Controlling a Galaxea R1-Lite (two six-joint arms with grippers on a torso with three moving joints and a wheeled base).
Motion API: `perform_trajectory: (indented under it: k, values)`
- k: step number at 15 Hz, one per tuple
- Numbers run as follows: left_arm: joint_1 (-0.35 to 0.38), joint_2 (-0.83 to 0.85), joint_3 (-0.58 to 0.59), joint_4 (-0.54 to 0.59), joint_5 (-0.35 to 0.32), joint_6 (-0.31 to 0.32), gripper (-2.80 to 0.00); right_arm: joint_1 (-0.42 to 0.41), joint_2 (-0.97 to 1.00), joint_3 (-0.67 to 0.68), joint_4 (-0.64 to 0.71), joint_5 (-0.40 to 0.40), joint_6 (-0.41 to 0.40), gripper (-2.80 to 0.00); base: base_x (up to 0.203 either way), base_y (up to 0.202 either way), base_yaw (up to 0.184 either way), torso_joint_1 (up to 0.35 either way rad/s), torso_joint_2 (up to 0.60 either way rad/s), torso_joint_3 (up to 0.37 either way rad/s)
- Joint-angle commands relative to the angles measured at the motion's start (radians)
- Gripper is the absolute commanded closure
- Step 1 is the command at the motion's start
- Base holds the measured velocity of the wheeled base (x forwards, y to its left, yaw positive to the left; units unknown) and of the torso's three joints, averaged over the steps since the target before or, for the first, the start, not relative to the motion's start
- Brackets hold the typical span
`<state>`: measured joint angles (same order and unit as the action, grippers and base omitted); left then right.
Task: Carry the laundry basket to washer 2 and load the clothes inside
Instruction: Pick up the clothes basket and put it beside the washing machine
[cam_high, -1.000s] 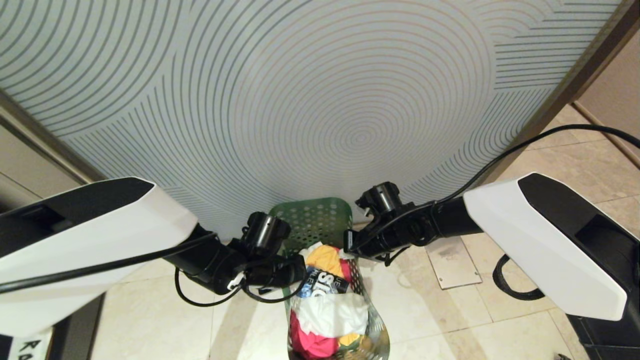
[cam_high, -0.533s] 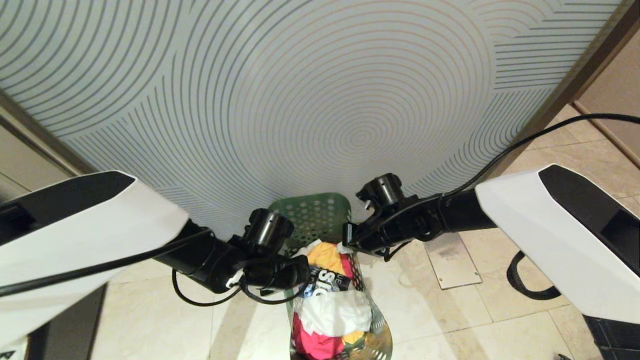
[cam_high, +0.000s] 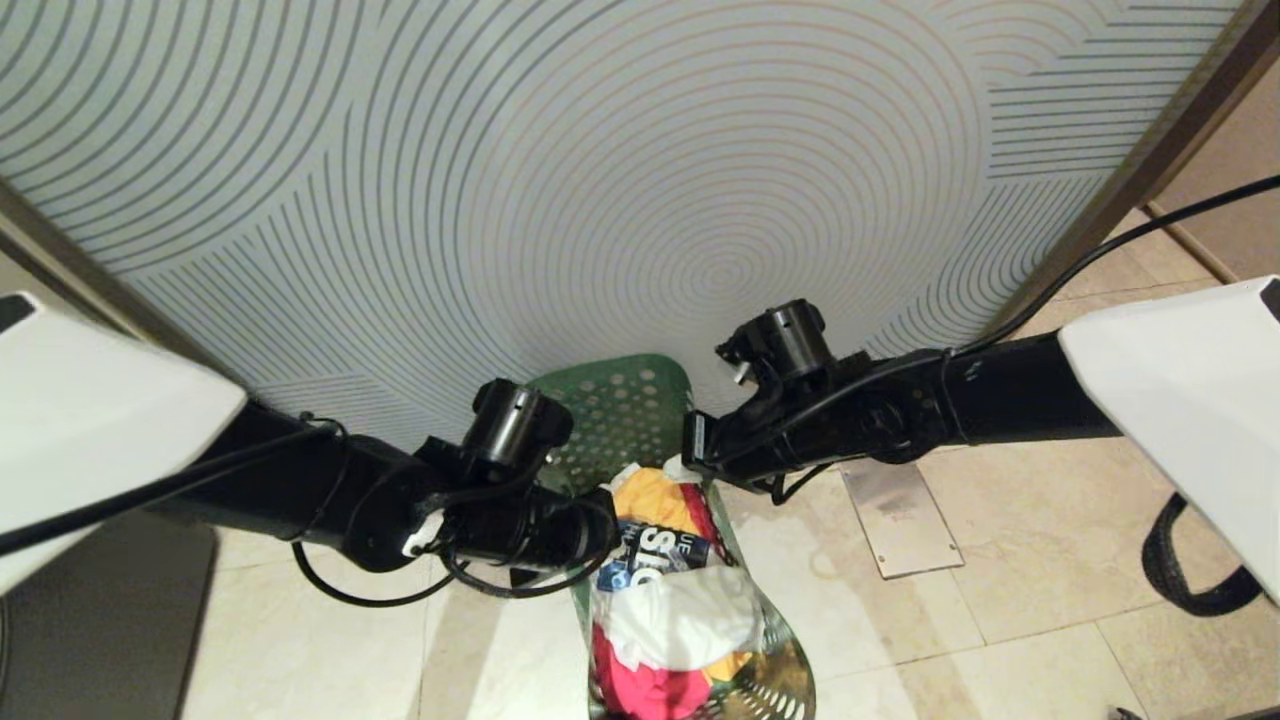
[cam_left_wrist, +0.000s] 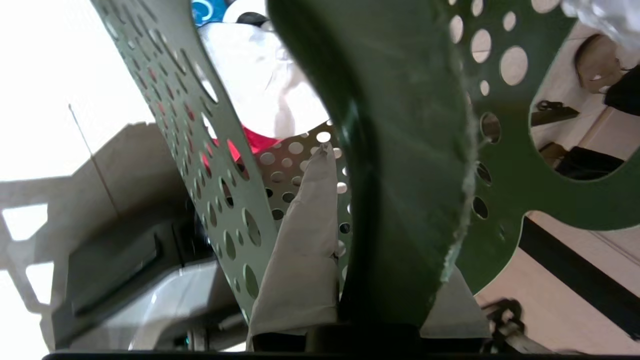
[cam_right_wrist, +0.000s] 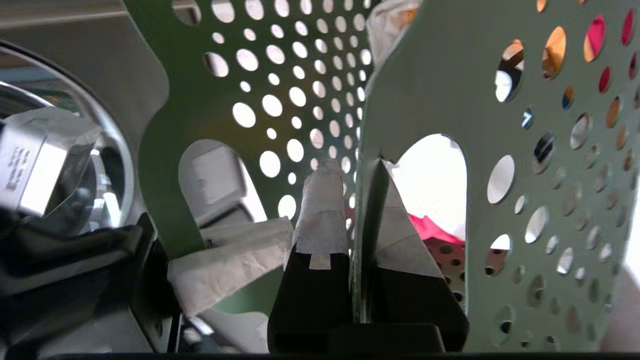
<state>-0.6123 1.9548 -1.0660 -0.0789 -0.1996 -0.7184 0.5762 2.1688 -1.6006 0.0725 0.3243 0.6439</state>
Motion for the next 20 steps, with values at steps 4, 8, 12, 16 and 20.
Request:
perform_trajectory:
  k: [4, 8, 12, 16, 20]
  values:
    - [-0.003, -0.159, -0.007, 0.069, -0.089, -0.009, 0.0, 0.028, -0.107, 0.033, 0.03, 0.004, 0.031, 0.0, 0.0, 0.0, 0.0, 0.0, 0.0, 0.0]
    - [-0.003, -0.175, -0.008, 0.071, -0.121, -0.009, 0.0, 0.028, -0.107, 0.038, 0.03, 0.005, 0.026, 0.0, 0.0, 0.0, 0.0, 0.0, 0.0, 0.0]
    - [-0.007, -0.182, -0.008, 0.07, -0.124, -0.01, 0.0, 0.028, -0.103, 0.038, 0.029, 0.005, 0.025, 0.0, 0.0, 0.0, 0.0, 0.0, 0.0, 0.0]
    - [-0.017, -0.182, -0.005, 0.072, -0.124, -0.01, 0.0, 0.03, -0.101, 0.036, 0.029, 0.005, 0.023, 0.0, 0.0, 0.0, 0.0, 0.0, 0.0, 0.0]
    - [-0.02, -0.183, 0.0, 0.076, -0.126, -0.01, 0.0, 0.033, -0.101, 0.037, 0.03, 0.005, 0.023, 0.0, 0.0, 0.0, 0.0, 0.001, 0.0, 0.08]
